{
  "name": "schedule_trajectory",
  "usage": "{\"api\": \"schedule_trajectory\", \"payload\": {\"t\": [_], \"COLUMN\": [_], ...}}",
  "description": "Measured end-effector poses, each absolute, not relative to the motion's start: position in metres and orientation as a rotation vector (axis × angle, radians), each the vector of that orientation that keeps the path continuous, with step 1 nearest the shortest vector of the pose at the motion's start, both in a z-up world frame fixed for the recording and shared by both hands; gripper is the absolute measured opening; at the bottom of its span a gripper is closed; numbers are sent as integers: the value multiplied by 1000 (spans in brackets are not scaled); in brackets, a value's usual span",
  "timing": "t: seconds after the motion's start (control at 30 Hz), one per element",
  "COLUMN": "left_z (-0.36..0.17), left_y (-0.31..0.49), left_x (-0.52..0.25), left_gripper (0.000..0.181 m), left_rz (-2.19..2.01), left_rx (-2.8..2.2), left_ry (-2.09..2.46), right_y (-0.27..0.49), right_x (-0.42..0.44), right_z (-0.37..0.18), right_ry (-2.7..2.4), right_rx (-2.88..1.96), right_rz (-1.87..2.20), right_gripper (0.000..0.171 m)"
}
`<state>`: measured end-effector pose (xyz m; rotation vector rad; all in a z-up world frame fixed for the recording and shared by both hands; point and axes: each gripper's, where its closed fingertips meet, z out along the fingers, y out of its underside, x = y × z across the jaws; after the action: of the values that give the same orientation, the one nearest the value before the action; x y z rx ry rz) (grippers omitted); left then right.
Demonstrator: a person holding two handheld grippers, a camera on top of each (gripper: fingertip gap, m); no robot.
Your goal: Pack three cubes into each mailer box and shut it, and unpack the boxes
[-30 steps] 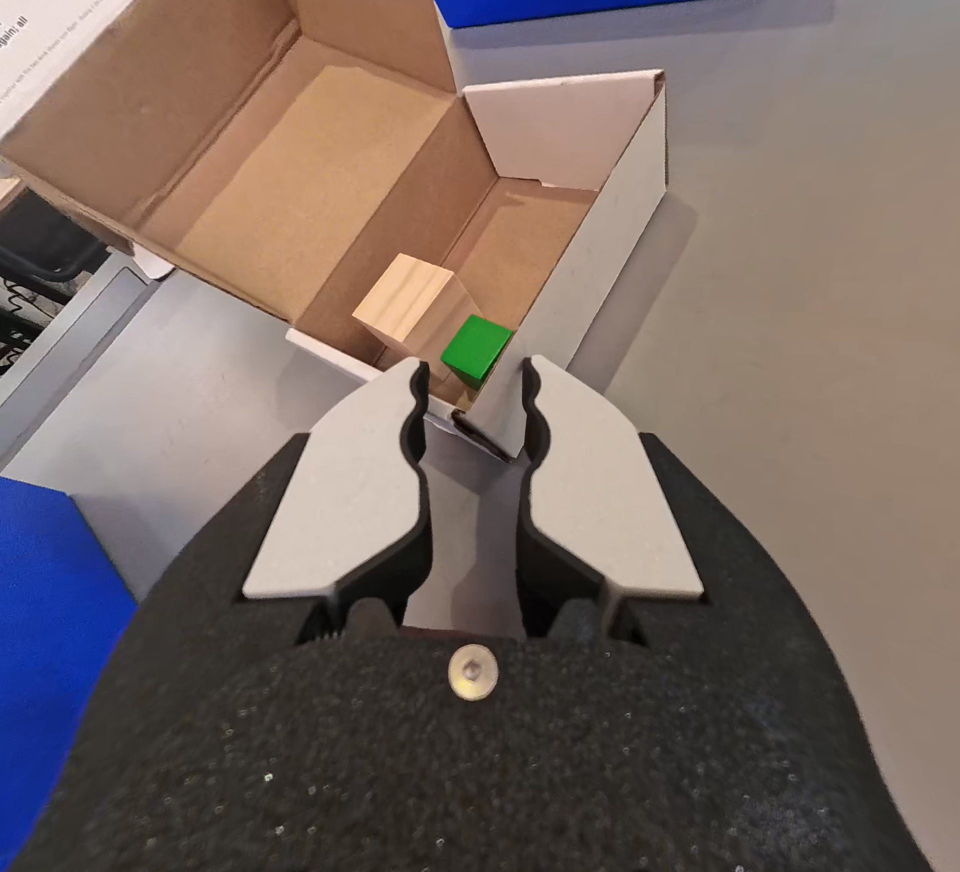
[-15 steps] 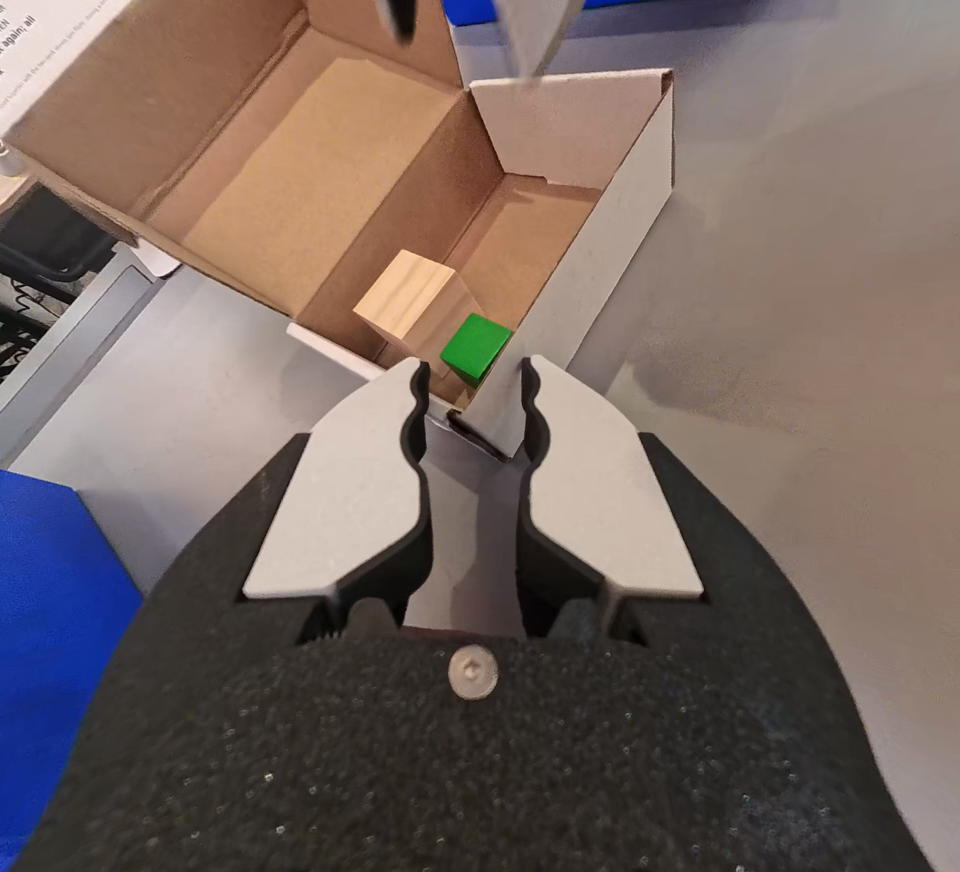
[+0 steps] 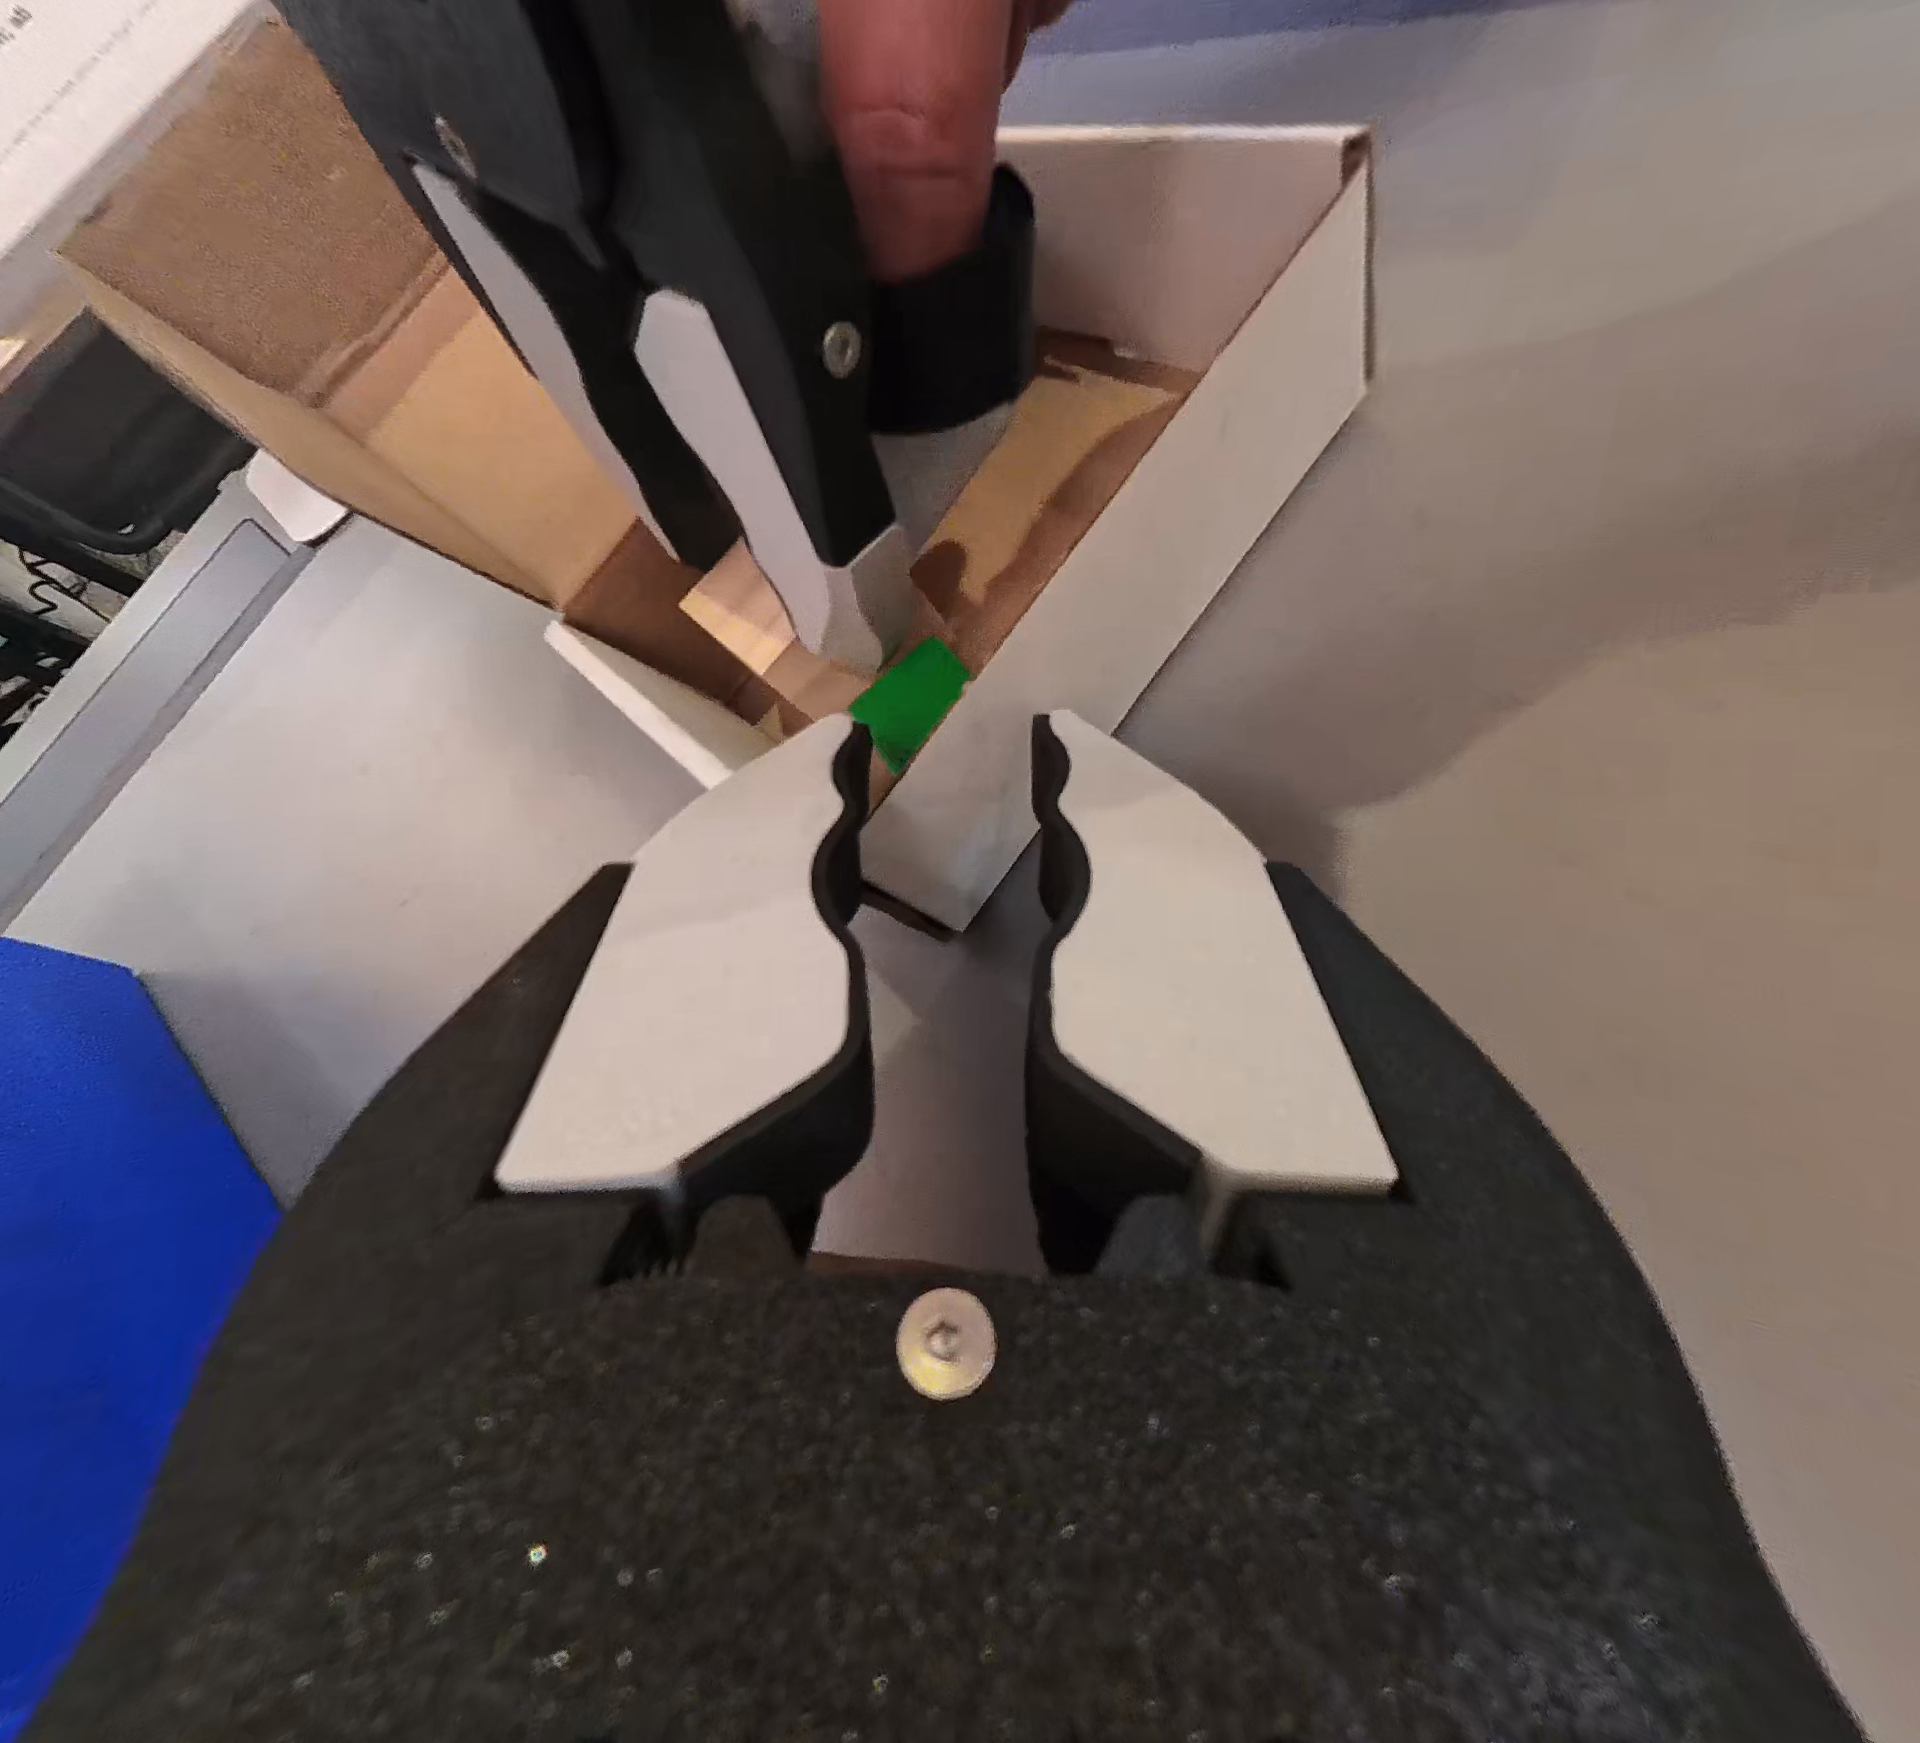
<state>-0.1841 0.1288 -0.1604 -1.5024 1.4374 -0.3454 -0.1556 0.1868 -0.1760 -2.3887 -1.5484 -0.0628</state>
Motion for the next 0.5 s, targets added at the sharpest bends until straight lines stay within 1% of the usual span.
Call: {"api": "schedule_trajectory", "payload": {"t": [0.03,0.1,0.17,0.3,0.4,0.5], "left_z": [-160,-160,-159,-158,-157,-157], "left_y": [129,129,128,124,121,116], "left_x": [-185,-185,-184,-183,-181,-180], "left_gripper": [29,29,28,23,21,16], "left_rz": [-342,-346,-351,-338,-313,-309], "left_rx": [-1504,-1504,-1502,-1471,-1436,-1398], "left_ry": [1434,1432,1432,1445,1459,1482], "right_y": [186,185,180,164,152,140], "right_x": [-155,-153,-150,-118,-53,36], "right_z": [-175,-167,-143,-61,-3,17], "right_ry": [-1545,-1550,-1525,-1367,-1134,-888], "right_rx": [-2405,-2374,-2322,-2210,-2202,-2276], "right_rz": [-61,-70,-49,-121,-237,-393], "right_gripper": [43,43,43,43,43,43]}}
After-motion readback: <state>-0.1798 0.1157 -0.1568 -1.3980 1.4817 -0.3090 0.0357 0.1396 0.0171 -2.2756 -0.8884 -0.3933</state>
